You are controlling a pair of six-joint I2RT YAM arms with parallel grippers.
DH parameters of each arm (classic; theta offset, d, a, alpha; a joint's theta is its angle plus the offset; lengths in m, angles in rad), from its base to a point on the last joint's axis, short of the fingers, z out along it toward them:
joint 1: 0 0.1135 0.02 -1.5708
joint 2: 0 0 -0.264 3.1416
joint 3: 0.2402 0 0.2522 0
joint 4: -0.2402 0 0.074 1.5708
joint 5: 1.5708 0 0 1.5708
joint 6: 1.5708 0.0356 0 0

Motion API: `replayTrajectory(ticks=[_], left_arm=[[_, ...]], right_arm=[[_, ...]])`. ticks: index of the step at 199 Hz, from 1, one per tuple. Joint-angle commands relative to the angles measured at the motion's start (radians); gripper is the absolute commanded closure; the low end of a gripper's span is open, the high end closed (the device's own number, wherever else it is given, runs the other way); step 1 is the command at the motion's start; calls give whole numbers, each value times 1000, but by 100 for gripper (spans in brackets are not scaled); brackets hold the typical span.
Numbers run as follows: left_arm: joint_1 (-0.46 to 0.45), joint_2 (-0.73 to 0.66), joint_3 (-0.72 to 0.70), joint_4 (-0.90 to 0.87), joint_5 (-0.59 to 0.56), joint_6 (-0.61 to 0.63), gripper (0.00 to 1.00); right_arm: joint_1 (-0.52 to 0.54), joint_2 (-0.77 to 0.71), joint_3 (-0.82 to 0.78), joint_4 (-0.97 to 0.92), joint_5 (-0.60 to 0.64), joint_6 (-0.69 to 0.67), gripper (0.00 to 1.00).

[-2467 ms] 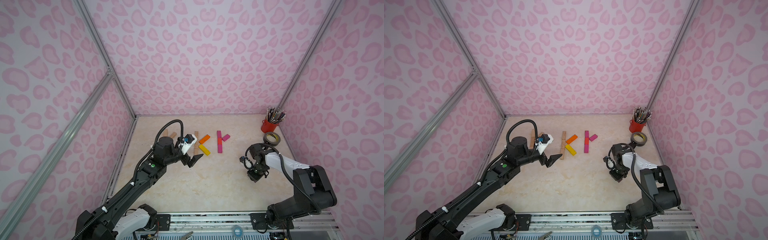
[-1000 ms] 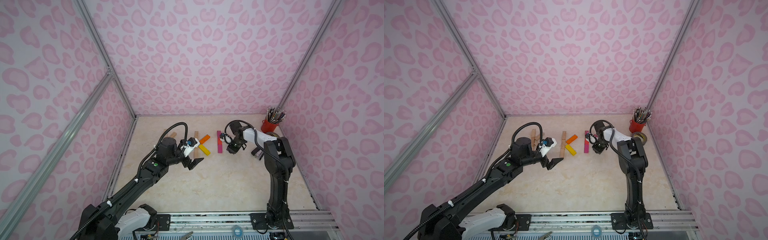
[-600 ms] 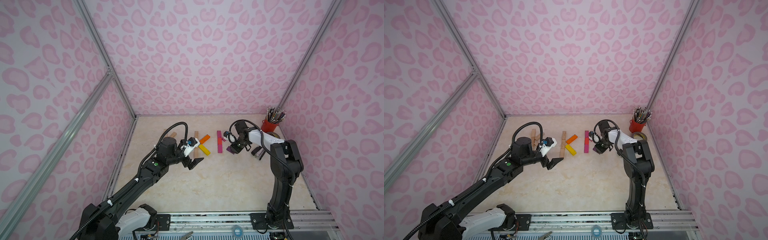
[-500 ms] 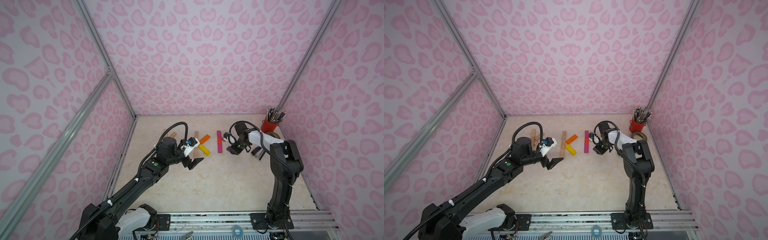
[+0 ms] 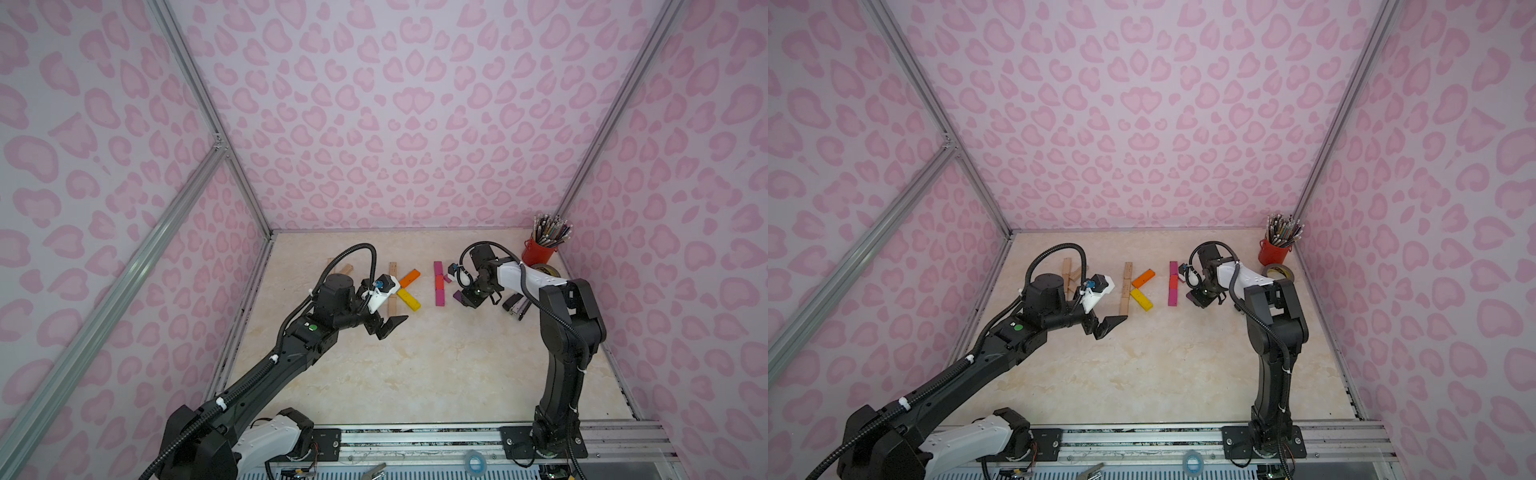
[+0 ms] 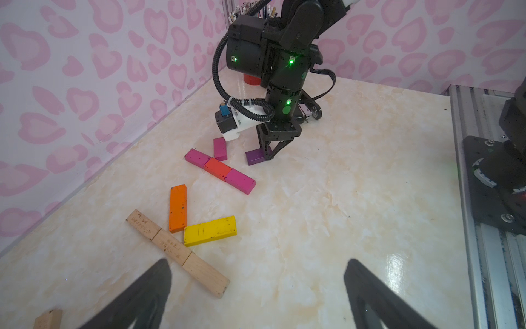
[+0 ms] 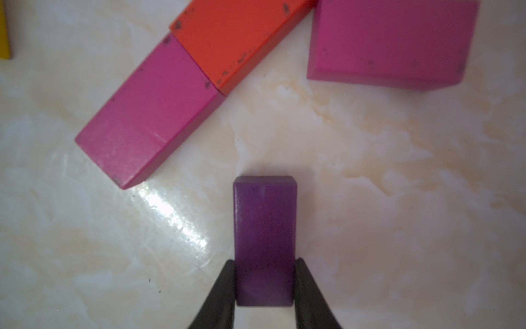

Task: Assemble the letter k with building blocks
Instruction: Place the building block at the center of the board, then assemble the building block at the center of the board.

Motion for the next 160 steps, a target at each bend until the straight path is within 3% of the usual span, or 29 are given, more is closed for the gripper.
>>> replayTrajectory(ticks=[1,160], left_arm=[[1,1,13,5,6,7,3],[4,1,13,3,10,7,3]], right_arm=[[-1,15,6,1,-6,5,70],[26,87,115,-21,12,42,71]])
